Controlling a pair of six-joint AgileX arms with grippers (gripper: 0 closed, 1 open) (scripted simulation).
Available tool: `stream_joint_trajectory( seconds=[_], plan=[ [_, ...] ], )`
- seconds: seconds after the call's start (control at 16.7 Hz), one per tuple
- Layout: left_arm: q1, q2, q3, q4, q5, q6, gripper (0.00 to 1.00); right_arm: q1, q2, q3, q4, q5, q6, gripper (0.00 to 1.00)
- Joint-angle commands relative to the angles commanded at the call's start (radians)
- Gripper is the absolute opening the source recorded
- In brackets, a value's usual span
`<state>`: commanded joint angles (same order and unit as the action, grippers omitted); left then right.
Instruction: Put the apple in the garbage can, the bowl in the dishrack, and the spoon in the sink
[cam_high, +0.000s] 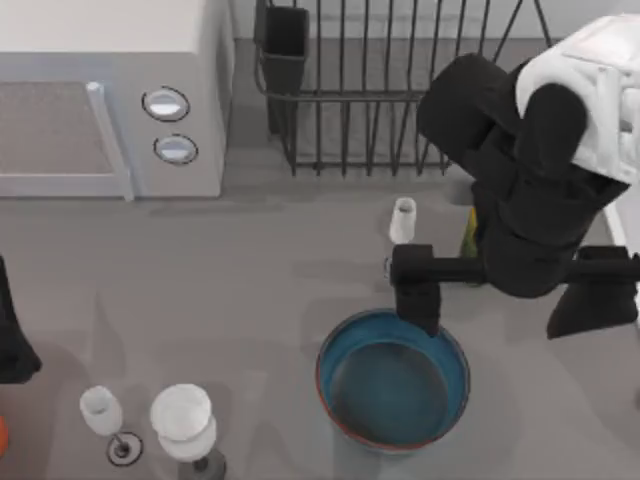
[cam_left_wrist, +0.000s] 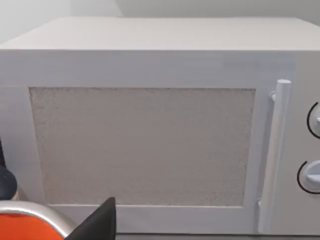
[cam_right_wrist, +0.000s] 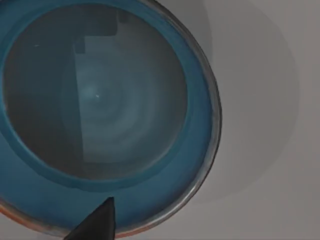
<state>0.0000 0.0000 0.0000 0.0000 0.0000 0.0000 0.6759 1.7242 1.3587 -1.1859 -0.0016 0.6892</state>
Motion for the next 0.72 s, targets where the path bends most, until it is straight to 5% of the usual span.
stream_joint_trajectory(
  seconds=[0.42,0.72],
  plan=[
    [0.0,0.0,0.0,0.0,0.0,0.0,1.0,0.007,0.024,0.019,-0.013,0.001,0.01,1.0],
    [0.0,0.0,0.0,0.0,0.0,0.0,1.0,0.011,0.074,-0.094,0.151,0.002,0.011,1.0]
  ],
)
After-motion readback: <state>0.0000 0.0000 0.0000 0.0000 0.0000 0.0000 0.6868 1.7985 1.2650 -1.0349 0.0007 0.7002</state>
